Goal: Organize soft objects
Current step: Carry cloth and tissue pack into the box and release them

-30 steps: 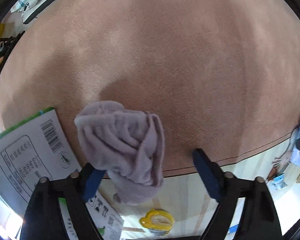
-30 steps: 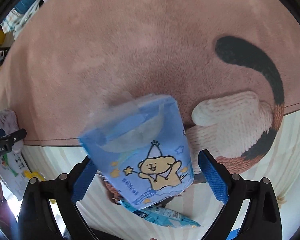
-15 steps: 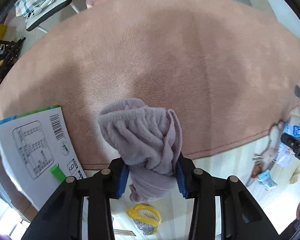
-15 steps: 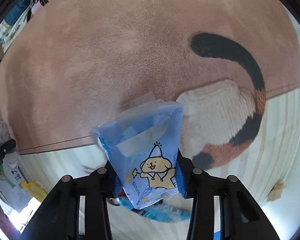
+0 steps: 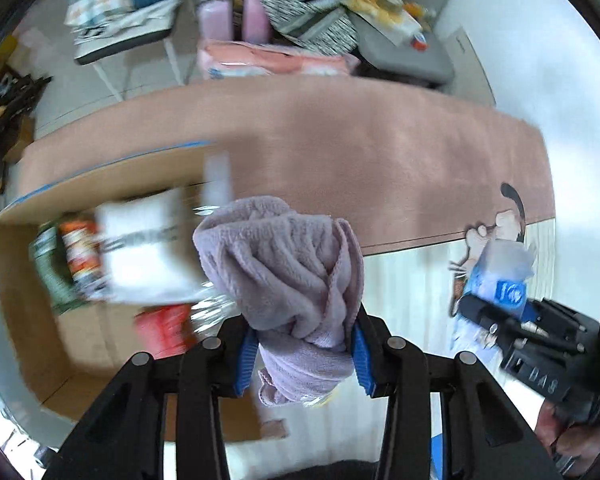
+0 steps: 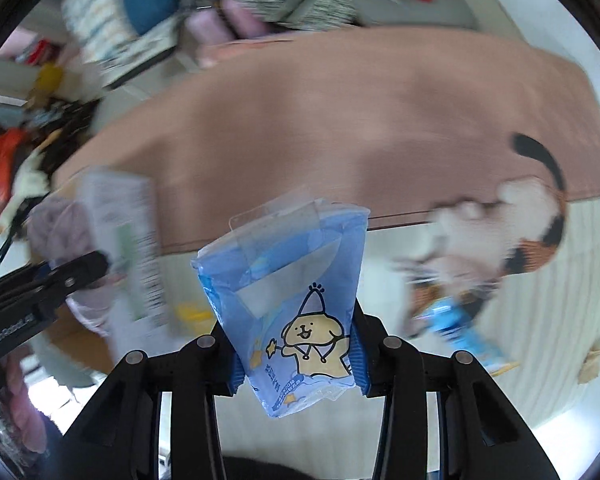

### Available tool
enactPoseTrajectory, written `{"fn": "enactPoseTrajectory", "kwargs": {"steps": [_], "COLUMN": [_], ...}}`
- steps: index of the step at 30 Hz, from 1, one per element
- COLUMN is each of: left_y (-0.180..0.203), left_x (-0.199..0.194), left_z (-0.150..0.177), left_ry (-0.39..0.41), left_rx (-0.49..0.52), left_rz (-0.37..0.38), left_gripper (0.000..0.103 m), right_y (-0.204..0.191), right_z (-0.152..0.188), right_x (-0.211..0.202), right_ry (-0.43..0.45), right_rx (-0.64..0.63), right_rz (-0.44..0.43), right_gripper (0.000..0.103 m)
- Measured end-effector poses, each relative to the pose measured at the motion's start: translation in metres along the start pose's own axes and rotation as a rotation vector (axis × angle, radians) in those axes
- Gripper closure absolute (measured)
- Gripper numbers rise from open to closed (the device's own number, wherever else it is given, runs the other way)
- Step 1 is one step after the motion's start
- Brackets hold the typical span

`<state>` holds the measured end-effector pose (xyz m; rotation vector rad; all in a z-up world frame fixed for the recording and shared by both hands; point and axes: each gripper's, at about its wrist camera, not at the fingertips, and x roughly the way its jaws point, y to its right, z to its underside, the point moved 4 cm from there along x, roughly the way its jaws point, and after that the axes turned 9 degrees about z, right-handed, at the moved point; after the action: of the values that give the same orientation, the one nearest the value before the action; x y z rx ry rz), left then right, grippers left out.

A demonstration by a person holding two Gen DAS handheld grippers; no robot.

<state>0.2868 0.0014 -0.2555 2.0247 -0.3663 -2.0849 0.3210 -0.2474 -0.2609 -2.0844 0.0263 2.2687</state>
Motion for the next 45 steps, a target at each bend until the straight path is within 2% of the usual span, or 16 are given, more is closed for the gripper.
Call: {"fn": "enactPoseTrajectory", "kwargs": {"steps": [3, 4, 8, 12, 16, 20, 26, 28, 29, 30, 31, 34, 40, 45], "left_y": [-0.053, -0.074, -0.147, -0.207, -0.255, -0.279, -0.291, -0.296, -0.298, -0.299, -0.299, -0.301, -0.276, -0.250], "left_x": [-0.042, -0.053, -0.070, -0.061, -0.031, 0.000, 0.031, 0.034, 0.035, 0.036, 0.036, 0.030, 0.006, -0.033], "left_z": [0.017, 0.024, 0.047, 0.059, 0.064, 0.064, 0.061, 0.063, 0.062, 0.062, 0.063, 0.064, 0.066, 0.082], "left_ry": [0.033, 0.036, 0.022, -0.026, -0.126, -0.205, -0.277, -0.286, -0.288, -0.290, -0.289, -0.272, -0.203, -0.074], "left_rx": [-0.035, -0.051, -0.117, -0.195, -0.264, -0.299, -0.303, -0.324, -0.334, -0.335, -0.330, -0.337, -0.314, -0.243], "left_rz": [-0.017, -0.030, -0.084, -0.121, -0.070, -0.027, 0.010, 0.013, 0.020, 0.024, 0.025, 0.025, 0.023, -0.059], "left_gripper": [0.066, 0.066, 0.066, 0.066, 0.066, 0.066, 0.065, 0.064, 0.063, 0.058, 0.055, 0.054, 0.054, 0.054], "right_y": [-0.076, -0.118, -0.219, -0.295, -0.353, -0.378, -0.395, -0.396, -0.398, -0.399, -0.400, -0.402, -0.383, -0.361], "right_z": [0.019, 0.028, 0.055, 0.069, 0.079, 0.080, 0.081, 0.079, 0.079, 0.079, 0.080, 0.081, 0.084, 0.096], "right_x": [-0.022, -0.011, -0.013, 0.010, 0.044, 0.082, 0.118, 0.127, 0.131, 0.133, 0.135, 0.133, 0.104, 0.069], "right_ry": [0.030, 0.035, 0.029, -0.010, -0.040, -0.086, -0.128, -0.136, -0.144, -0.153, -0.163, -0.154, -0.112, -0.042], "right_rx": [-0.074, -0.091, -0.177, -0.228, -0.250, -0.252, -0.239, -0.232, -0.234, -0.236, -0.240, -0.253, -0.261, -0.257], "right_rz": [-0.056, -0.069, -0.128, -0.151, -0.122, -0.093, -0.056, -0.051, -0.043, -0.048, -0.044, -0.013, 0.043, 0.079], "right_gripper": [0.060, 0.060, 0.060, 0.060, 0.060, 0.060, 0.058, 0.050, 0.037, 0.029, 0.018, 0.018, 0.018, 0.017]}}
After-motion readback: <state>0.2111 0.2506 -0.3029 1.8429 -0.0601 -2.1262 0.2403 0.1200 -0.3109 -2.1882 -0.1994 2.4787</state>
